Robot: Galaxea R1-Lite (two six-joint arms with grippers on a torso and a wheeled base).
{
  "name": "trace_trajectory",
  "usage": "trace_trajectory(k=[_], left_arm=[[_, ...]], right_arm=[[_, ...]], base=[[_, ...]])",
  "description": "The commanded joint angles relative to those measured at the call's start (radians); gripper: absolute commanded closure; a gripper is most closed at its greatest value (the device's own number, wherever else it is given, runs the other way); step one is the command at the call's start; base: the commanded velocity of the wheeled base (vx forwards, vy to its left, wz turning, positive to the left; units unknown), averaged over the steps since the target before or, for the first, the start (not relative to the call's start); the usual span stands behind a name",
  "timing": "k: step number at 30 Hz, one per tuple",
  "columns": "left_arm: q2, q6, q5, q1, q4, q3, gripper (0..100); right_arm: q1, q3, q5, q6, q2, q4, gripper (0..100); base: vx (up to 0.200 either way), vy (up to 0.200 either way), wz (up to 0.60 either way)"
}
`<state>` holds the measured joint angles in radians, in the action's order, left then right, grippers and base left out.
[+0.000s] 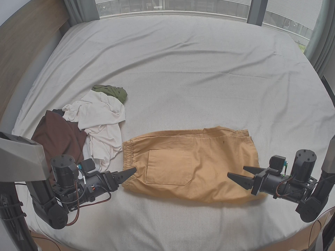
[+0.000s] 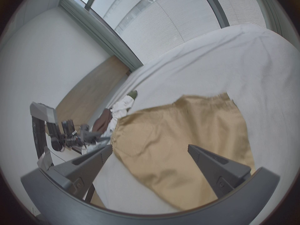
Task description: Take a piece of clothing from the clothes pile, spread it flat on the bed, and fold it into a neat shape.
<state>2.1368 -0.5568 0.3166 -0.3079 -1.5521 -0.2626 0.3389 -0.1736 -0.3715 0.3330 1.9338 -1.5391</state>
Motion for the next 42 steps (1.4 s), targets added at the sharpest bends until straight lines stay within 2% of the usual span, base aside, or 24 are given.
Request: trace_trajectory(k=[1,10,20,29,37,41,42], left_arm=[[0.086,-0.005,-0.04,-0.007,0.0,-0.007,0],[0.176,-0.046,-0.047,-0.033,0.0,-0.063,0],[0.219,-0.189,-0.06,-0.099,0.003,-0.165,0],[0.219,-0.339,-0.102,-0.089,0.0,-0.257,0],[0.21,-0.354,-0.108,-0.076,0.001,-0.284,0],[0.216,-0.356,-0.139,-0.065,0.001,-0.3,0],[0.218,-0.356,-0.146,-0.063,0.001,-0.3,100]], right_arm=[[-0.008,-0.056,-0.009,0.012,-0.033,0.001,0],[-0.015,-0.069,-0.009,0.012,-0.056,0.001,0],[-0.006,-0.069,-0.007,0.011,-0.056,0.001,0],[-0.003,-0.066,-0.007,0.009,-0.053,0.001,0],[-0.001,-0.061,-0.006,0.006,-0.05,0.001,0],[-0.001,-0.06,-0.006,0.006,-0.049,0.001,0],[-0.001,-0.06,-0.006,0.006,-0.049,0.001,0]], base=[[0.0,0.0,0.0],[0.0,0.0,0.0],[0.0,0.0,0.0],[0.0,0.0,0.0],[0.0,0.0,0.0],[0.0,0.0,0.0],[0.0,0.0,0.0]])
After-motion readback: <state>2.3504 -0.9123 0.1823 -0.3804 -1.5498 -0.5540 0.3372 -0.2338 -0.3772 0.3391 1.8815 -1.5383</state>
